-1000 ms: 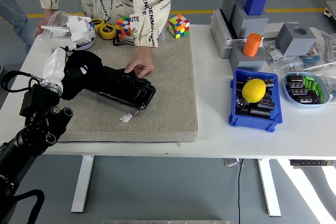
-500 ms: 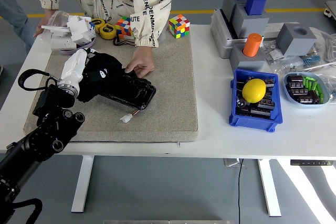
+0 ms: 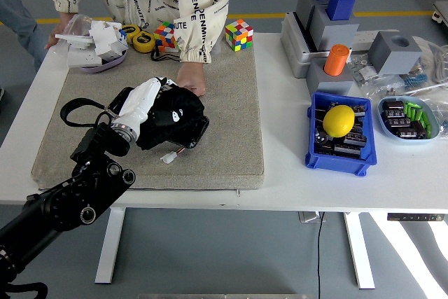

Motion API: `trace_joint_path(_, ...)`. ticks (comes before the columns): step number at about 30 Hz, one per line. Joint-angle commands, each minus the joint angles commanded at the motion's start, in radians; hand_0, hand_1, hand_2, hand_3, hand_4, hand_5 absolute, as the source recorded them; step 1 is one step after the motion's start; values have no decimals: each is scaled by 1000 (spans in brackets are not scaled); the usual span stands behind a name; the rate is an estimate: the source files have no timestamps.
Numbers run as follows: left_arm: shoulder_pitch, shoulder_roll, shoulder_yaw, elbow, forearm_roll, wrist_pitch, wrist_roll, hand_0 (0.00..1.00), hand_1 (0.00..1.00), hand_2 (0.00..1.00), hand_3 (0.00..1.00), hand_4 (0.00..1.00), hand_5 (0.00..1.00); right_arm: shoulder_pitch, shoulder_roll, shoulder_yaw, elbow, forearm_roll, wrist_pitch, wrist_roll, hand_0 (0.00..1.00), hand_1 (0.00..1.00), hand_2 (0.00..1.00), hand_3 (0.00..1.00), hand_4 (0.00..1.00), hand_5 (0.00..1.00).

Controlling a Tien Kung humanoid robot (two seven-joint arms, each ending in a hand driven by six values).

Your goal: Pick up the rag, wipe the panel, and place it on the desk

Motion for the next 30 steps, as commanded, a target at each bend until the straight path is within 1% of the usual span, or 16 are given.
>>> trace_joint_path(4,-5,-3,55,-35,-14,-3,8,184,234,335,561,630,2,1,0,-4,1,3,1,0,520,558,492,521,853,350)
trace_joint_path(8,-10,-8,93,-57,-24,-5,12,185,235,334,561,630,2,0,0,-7,1,5,2,0,522,556,493,521,853,350)
trace_joint_path(13,-19,-18,117,-62,-30,-3,11,185,235,334,561,630,2,1,0,-7,1,6,2,1,522,556,493,521,853,350)
trace_joint_path(16,-23,-22,108,-46,-24,0,7,185,235,334,561,631,2,2,-1,-10,2,9,2,1,521,557,493,521,853,350)
trace_joint_path(21,-23,-21,82,-19,-14,6,-1,185,236,333,561,631,2,1,-2,-10,1,8,2,1,524,558,493,521,853,350)
trace_joint_path(24,-25,-21,66,4,-8,8,-6,185,236,333,561,631,2,1,-3,-11,0,7,3,1,524,558,493,521,853,350)
trace_joint_path(30,-29,-23,8,63,10,17,-22,185,235,333,561,630,2,5,-4,-19,1,13,3,1,522,559,493,521,854,350)
